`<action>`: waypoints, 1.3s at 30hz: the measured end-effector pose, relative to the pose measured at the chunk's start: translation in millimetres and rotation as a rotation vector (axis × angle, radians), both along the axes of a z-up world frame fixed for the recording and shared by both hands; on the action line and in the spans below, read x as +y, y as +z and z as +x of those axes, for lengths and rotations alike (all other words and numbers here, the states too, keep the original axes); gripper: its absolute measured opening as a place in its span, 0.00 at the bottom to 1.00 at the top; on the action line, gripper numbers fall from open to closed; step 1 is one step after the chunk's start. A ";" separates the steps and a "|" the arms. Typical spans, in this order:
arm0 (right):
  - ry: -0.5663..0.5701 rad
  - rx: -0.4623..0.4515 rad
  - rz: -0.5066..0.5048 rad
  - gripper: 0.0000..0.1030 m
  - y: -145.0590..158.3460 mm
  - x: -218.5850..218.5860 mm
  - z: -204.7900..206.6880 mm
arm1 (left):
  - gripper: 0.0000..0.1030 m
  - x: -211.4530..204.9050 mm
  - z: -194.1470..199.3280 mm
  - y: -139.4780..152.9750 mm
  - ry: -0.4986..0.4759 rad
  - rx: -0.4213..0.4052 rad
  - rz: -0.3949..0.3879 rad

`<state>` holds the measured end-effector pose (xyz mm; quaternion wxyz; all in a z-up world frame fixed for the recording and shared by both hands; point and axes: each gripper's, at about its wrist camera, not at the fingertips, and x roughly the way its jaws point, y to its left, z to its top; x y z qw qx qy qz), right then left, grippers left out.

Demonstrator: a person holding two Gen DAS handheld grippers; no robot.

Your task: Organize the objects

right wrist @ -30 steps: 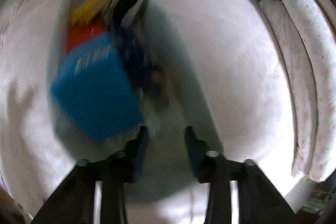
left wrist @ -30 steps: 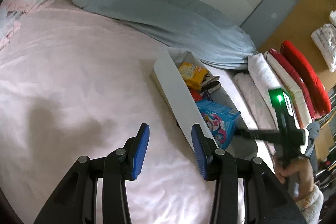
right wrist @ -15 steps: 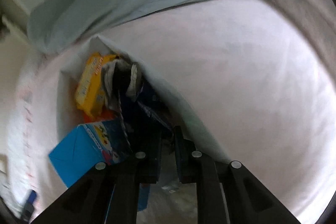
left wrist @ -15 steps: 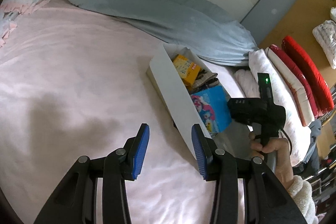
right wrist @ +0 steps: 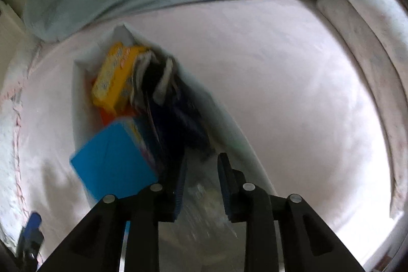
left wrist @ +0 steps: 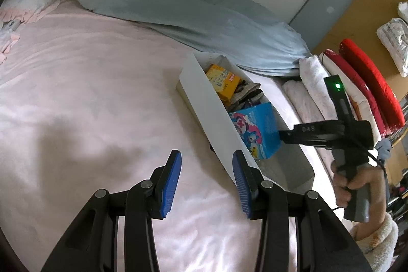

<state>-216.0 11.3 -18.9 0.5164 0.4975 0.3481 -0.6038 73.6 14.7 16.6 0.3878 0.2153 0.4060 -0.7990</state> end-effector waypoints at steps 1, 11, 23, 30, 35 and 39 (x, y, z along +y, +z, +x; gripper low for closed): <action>-0.002 0.004 0.001 0.24 3.0 5.3 0.3 | 0.39 0.7 -0.1 0.9 -0.004 -0.001 -0.004; 0.056 0.008 -0.697 0.26 126.4 100.2 28.2 | 0.56 54.0 5.3 56.8 0.046 0.050 -0.390; -0.052 -0.050 -0.728 0.95 124.5 118.1 32.6 | 0.78 74.7 -22.3 57.1 0.175 -0.058 -0.536; -0.021 -0.028 -0.638 0.95 119.7 118.1 50.6 | 0.85 58.8 -50.7 36.4 0.155 -0.224 -0.400; -0.075 0.001 -0.646 0.95 121.3 134.6 53.4 | 0.82 62.2 -49.2 35.1 0.119 -0.253 -0.449; -0.073 0.099 -0.597 0.95 117.9 131.5 63.3 | 0.82 47.3 -26.6 30.2 0.111 -0.206 -0.362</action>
